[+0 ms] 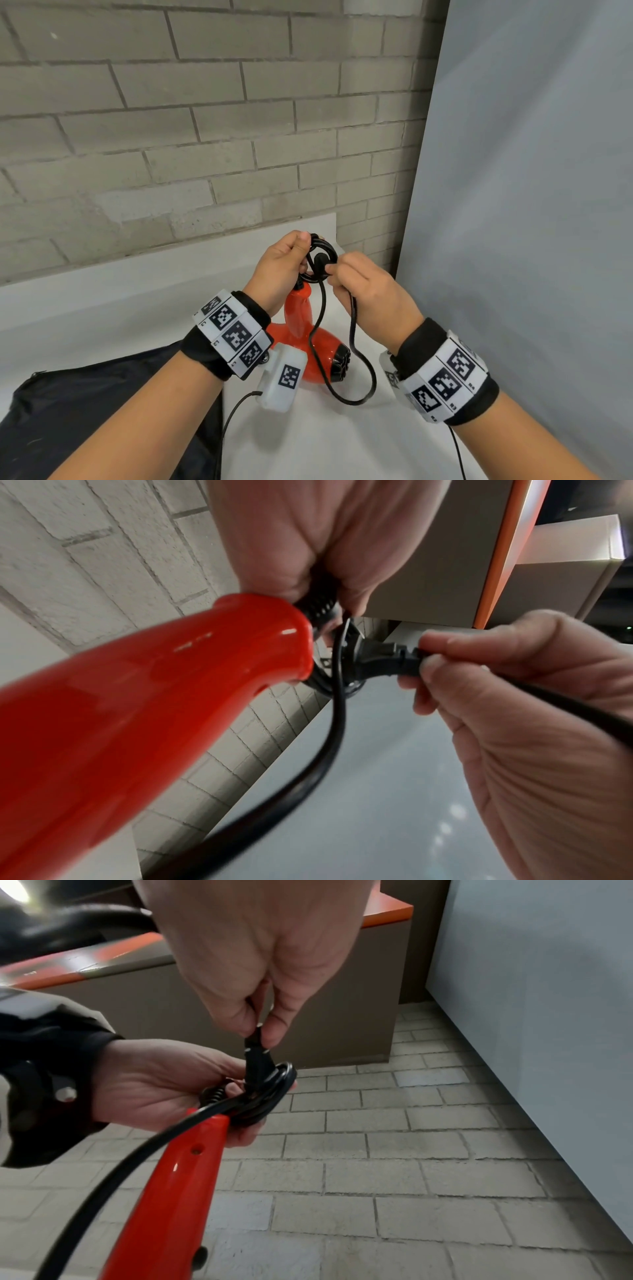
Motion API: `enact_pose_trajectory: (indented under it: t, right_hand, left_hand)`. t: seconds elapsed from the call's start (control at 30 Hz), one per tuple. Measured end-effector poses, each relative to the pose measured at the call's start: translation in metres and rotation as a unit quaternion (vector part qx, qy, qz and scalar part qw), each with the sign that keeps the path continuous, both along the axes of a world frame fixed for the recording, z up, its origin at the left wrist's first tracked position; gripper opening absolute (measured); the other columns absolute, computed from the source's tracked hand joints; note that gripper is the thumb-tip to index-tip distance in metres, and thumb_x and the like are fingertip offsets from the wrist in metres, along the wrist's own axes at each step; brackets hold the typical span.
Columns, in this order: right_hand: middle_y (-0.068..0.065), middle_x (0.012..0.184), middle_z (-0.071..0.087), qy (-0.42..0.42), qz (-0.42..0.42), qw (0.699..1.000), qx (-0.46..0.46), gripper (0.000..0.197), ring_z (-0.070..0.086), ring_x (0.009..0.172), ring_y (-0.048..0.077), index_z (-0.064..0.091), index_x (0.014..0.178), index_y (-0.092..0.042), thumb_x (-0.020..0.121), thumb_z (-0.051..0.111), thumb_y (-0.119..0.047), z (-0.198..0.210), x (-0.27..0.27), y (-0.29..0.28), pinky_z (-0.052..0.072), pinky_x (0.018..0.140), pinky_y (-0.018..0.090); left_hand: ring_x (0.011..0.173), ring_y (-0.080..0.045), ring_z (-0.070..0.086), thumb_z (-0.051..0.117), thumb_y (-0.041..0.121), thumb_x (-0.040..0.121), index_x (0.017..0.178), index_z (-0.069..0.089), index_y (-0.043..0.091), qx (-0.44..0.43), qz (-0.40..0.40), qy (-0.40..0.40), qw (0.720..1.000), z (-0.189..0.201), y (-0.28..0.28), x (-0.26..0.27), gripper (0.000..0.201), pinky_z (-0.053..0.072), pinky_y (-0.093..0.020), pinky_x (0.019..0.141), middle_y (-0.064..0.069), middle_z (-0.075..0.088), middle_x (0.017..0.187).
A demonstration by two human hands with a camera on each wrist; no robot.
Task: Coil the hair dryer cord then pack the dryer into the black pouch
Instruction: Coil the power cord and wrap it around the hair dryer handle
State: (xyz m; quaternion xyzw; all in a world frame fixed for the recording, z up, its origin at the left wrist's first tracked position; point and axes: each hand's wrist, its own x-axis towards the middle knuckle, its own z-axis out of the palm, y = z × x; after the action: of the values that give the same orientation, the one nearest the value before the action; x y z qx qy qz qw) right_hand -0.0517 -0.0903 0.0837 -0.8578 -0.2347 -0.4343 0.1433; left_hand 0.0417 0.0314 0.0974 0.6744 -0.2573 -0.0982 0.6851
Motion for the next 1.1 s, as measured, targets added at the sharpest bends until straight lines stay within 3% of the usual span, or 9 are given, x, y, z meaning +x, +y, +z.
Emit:
enact_pose_trajectory:
  t: [0.13,0.3,0.53,0.63,0.7,0.8,0.87,0.97,1.1]
  right_hand:
    - [0.013,0.075,0.056,-0.003,-0.065,0.998,-0.01,0.013,0.039,0.074,0.016,0.052,0.084,-0.006,0.078,0.05,0.005,0.0,0.006,0.001,0.039,0.067,0.031]
    - [0.012,0.073,0.052,-0.003,-0.117,0.989,0.094,0.01,0.035,0.07,0.013,0.047,0.077,-0.007,0.077,0.045,0.003,-0.002,0.009,0.015,0.036,0.063,0.031]
    - [0.013,0.074,0.056,0.05,-0.055,0.99,0.118,0.012,0.039,0.074,0.014,0.057,0.07,-0.001,0.074,0.056,0.01,-0.007,0.02,0.016,0.04,0.068,0.031]
    - [0.013,0.081,0.054,0.024,-0.079,0.986,0.145,0.008,0.042,0.076,0.012,0.052,0.082,-0.006,0.08,0.055,0.001,-0.018,0.019,0.02,0.043,0.069,0.028]
    - [0.012,0.098,0.057,0.013,-0.069,0.977,0.203,0.021,0.047,0.09,0.01,0.048,0.103,-0.012,0.083,0.055,-0.01,-0.019,0.02,0.017,0.043,0.082,0.019]
    - [0.002,0.125,0.05,0.132,0.008,0.946,0.295,0.045,0.045,0.114,0.001,0.036,0.131,-0.014,0.087,0.047,-0.013,-0.011,0.022,0.009,0.031,0.101,0.008]
    - [-0.003,0.119,0.052,0.218,0.062,0.918,0.324,0.05,0.052,0.108,-0.002,0.027,0.137,-0.013,0.089,0.043,-0.011,-0.01,0.025,0.006,0.036,0.098,0.008]
    - [0.004,0.107,0.058,0.254,0.07,0.912,0.316,0.049,0.06,0.098,0.016,0.029,0.134,-0.013,0.088,0.044,-0.02,-0.008,0.032,0.004,0.046,0.09,0.026]
    - [-0.002,0.093,0.049,0.314,0.024,0.911,0.265,0.029,0.051,0.086,0.013,0.055,0.108,-0.006,0.085,0.061,-0.023,-0.001,0.04,-0.007,0.043,0.078,0.022]
  left_hand:
    - [0.048,-0.002,0.034,0.037,0.029,0.095,0.097,0.059,0.009,0.005,-0.019,-0.009,1.0,0.001,-0.001,-0.001,0.03,0.03,-0.016,0.048,0.003,0.037,0.059]
    - [0.047,-0.001,0.035,0.038,0.029,0.095,0.093,0.061,0.014,0.006,-0.018,-0.008,1.0,0.001,-0.003,0.001,0.028,0.03,-0.016,0.049,0.0,0.039,0.061]
    - [0.045,-0.001,0.035,0.037,0.027,0.095,0.088,0.059,0.014,-0.013,-0.068,0.026,0.997,0.002,-0.004,-0.004,0.027,0.032,-0.014,0.049,0.012,0.041,0.049]
    - [0.044,-0.001,0.033,0.037,0.027,0.095,0.082,0.058,0.015,-0.007,-0.069,0.017,0.997,0.004,-0.003,-0.005,0.027,0.031,-0.012,0.047,0.014,0.038,0.047]
    - [0.042,0.0,0.034,0.037,0.027,0.095,0.079,0.058,0.019,-0.005,-0.069,0.02,0.997,0.004,0.001,-0.003,0.028,0.031,-0.01,0.046,0.015,0.038,0.046]
    - [0.042,0.0,0.033,0.036,0.028,0.095,0.081,0.056,0.019,-0.008,-0.09,0.027,0.996,0.004,0.005,-0.002,0.027,0.032,-0.009,0.046,0.013,0.037,0.049]
    - [0.044,0.0,0.033,0.037,0.029,0.094,0.084,0.058,0.018,-0.006,-0.095,0.023,0.995,0.004,0.007,-0.001,0.025,0.034,-0.009,0.048,0.012,0.037,0.05]
    - [0.045,0.0,0.034,0.039,0.03,0.092,0.085,0.058,0.018,-0.003,-0.093,0.019,0.995,0.005,0.009,0.0,0.024,0.034,-0.01,0.05,0.014,0.04,0.049]
    - [0.049,-0.005,0.039,0.048,0.038,0.078,0.087,0.06,0.017,0.003,-0.096,0.011,0.995,0.005,0.011,-0.001,0.026,0.034,-0.014,0.049,0.001,0.048,0.06]
